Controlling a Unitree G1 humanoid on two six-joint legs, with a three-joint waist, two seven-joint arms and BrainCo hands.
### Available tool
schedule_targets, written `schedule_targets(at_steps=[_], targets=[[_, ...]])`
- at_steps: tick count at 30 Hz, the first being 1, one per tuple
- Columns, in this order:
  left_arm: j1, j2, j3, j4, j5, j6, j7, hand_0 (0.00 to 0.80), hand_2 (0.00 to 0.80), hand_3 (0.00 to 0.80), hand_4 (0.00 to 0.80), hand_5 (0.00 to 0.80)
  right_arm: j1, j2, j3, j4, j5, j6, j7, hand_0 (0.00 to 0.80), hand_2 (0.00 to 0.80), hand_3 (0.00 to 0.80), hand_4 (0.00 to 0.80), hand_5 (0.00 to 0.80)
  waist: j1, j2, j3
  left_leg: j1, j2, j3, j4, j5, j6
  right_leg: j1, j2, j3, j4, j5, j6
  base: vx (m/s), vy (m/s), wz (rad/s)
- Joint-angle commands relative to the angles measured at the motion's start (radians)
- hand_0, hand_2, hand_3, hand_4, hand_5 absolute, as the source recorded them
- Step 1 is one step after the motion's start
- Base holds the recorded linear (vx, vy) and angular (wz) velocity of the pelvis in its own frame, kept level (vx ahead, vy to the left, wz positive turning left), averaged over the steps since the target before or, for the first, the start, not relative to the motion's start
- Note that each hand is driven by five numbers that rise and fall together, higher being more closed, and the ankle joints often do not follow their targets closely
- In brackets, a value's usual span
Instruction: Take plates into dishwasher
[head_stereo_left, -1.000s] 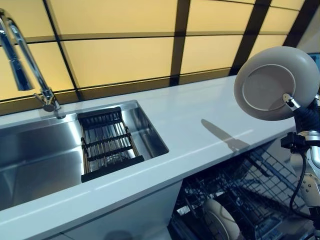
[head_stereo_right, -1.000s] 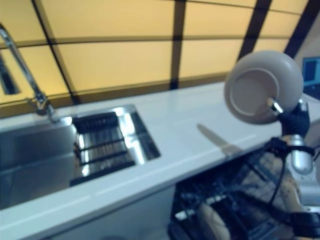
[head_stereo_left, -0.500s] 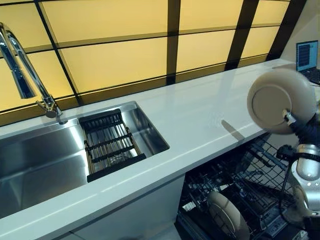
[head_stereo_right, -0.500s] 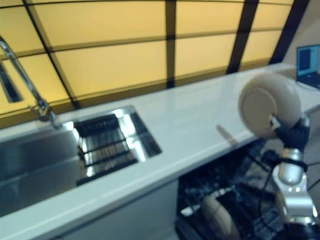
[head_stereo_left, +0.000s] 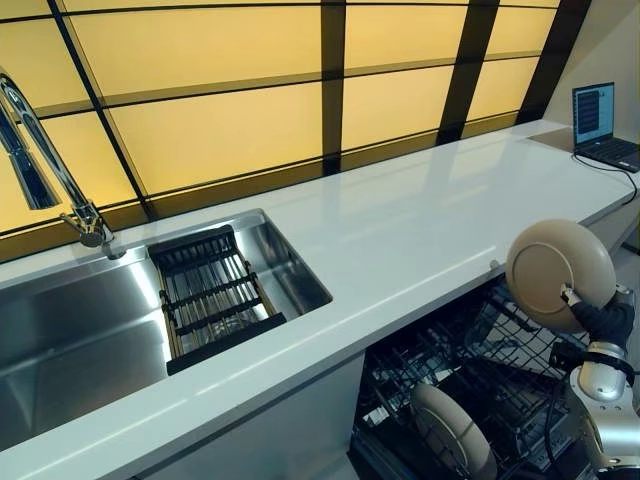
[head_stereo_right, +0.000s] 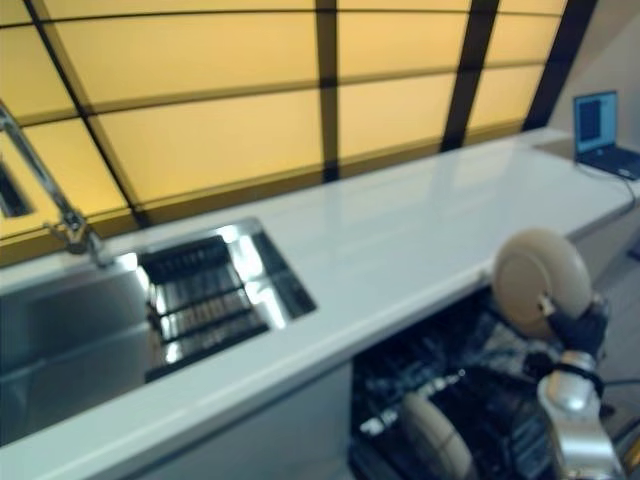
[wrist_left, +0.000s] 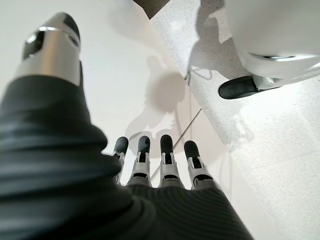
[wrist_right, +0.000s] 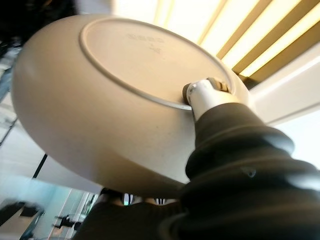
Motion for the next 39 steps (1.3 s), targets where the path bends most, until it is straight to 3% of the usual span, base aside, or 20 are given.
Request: schedule_targets(at_steps=[1, 14, 39], targets=[[-0.023, 0.055, 0.016, 0.031, 0.010, -0.026, 0.013, 0.000, 0.000, 0.000, 0.000, 0.000, -0.004, -0.015, -0.083, -0.013, -0.055, -0.054, -0.022, 0.800, 0.800, 0.800, 0.800, 0.800, -0.019, -0.066, -0.035, -0.120, -0.050, 0.018, -0.008, 0.086, 0.037, 0.035, 0.056, -0.049, 0.071, -0.111, -0.075, 0.000, 0.000, 0.00], [-0.006, 0.072, 0.067, 0.029, 0.027, -0.024, 0.005, 0.000, 0.000, 0.000, 0.000, 0.000, 0.045, -0.056, -0.106, 0.029, -0.078, -0.038, 0.087, 0.800, 0.800, 0.800, 0.800, 0.800, -0.050, -0.080, -0.047, -0.111, -0.054, 0.039, -0.031, 0.079, 0.043, 0.003, 0.064, -0.011, 0.069, -0.093, -0.064, 0.001, -0.001, -0.07], [-0.018, 0.067, 0.010, -0.026, 0.107, 0.014, -0.016, 0.000, 0.000, 0.000, 0.000, 0.000, -0.031, -0.061, 0.084, 0.148, -0.347, 0.015, 0.091, 0.800, 0.800, 0.800, 0.800, 0.800, 0.002, -0.056, -0.035, -0.101, -0.062, -0.001, -0.030, 0.077, 0.043, 0.010, 0.057, -0.066, 0.079, -0.102, -0.069, 0.003, -0.004, 0.01]])
